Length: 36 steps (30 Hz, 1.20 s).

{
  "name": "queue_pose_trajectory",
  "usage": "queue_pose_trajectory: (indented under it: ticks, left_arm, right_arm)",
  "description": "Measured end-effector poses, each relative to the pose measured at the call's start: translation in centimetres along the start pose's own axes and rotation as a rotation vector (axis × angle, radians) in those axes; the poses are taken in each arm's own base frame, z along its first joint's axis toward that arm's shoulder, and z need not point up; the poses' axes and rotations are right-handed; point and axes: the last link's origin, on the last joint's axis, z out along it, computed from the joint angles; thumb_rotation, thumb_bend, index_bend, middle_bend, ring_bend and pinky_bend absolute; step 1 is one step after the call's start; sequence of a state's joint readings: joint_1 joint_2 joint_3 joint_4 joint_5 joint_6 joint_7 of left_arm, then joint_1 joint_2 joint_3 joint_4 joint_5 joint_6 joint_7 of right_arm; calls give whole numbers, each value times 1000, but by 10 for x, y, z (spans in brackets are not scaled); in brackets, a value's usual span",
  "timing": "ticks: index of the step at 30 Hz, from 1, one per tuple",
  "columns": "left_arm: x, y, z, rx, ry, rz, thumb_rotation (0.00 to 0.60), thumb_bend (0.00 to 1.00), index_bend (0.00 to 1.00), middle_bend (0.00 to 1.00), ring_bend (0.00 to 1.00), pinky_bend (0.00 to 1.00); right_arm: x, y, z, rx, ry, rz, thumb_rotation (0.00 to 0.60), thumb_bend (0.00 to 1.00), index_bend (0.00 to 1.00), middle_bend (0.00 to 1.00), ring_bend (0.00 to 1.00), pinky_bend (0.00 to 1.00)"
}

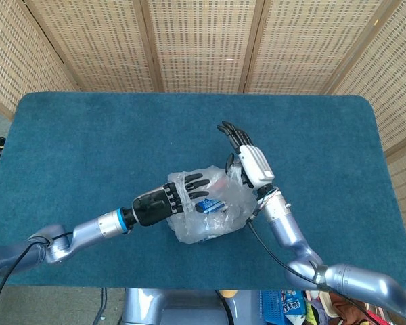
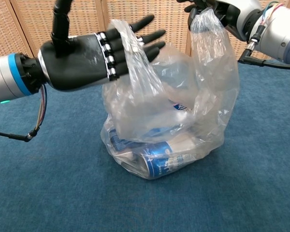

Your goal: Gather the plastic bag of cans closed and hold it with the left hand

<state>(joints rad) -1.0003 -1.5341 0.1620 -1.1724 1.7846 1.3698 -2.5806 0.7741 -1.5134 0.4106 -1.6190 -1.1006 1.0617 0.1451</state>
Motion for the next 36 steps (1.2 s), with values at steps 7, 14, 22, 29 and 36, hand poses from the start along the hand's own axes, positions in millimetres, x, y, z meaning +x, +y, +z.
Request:
queue_pose_trajectory:
  ticks: [7, 14, 22, 29, 36]
  left_arm:
    - [-9, 18, -17, -160, 8, 72, 540, 94, 96, 50, 79, 234]
    - [-21, 38, -30, -230, -7, 117, 557, 94, 111, 55, 86, 236]
    - [-30, 56, -40, -245, 19, 291, 569, 90, 114, 56, 86, 228]
    - [-32, 62, -44, -264, 99, 568, 578, 81, 118, 57, 86, 213]
    - [-30, 61, -42, -252, 193, 826, 578, 73, 118, 56, 85, 195]
  right_arm:
    - [0, -7, 0, 19, 5, 18, 600, 992, 75, 51, 0, 5]
    - [0, -20, 1, 54, 17, 42, 600, 993, 75, 54, 0, 20]
    - [7, -27, 3, 64, 40, 53, 600, 993, 75, 54, 0, 22]
    - [16, -36, 4, 86, 57, 52, 600, 993, 75, 54, 0, 22]
    - [19, -46, 6, 111, 56, 42, 600, 993, 75, 54, 0, 22]
